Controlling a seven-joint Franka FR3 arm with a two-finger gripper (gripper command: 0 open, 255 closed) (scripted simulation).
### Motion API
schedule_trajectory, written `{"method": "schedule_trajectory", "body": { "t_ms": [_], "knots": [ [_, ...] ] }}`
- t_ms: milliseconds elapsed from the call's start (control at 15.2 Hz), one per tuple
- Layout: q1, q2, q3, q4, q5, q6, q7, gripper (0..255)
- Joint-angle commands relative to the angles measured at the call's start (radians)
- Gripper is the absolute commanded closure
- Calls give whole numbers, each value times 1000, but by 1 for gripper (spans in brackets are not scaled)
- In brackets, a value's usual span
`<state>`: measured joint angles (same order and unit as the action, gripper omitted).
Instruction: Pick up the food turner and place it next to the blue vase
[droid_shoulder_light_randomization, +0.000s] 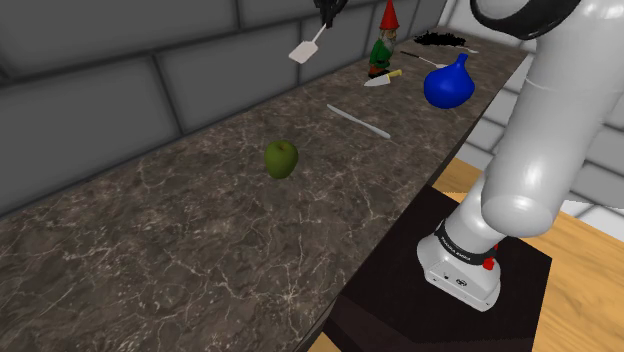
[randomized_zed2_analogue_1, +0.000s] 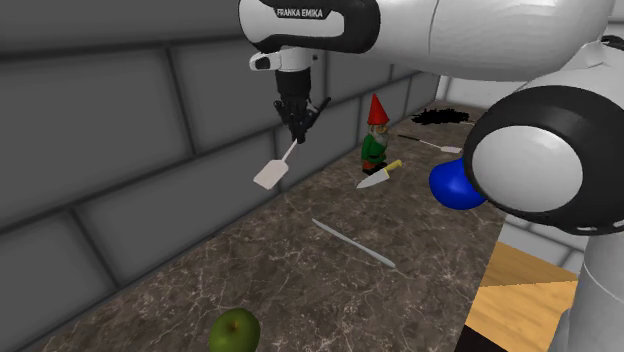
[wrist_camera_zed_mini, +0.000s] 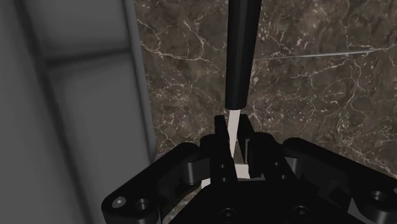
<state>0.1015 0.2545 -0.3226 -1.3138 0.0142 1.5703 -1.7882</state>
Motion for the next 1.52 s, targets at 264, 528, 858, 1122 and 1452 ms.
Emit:
{"method": "schedule_trajectory", "body": {
  "t_ms": [264,528,858,1122,1452],
  "knots": [
    [-11,-223,-29,-288,-67,79,-48,255],
    [-32,-349,-50,-427,-112,103,-83,255],
    [-68,-490,-79,-565,-168,114,-134,255],
    [-104,-592,-107,-651,-214,112,-183,255],
    [-154,-703,-148,-731,-272,98,-254,255]
  ]
}}
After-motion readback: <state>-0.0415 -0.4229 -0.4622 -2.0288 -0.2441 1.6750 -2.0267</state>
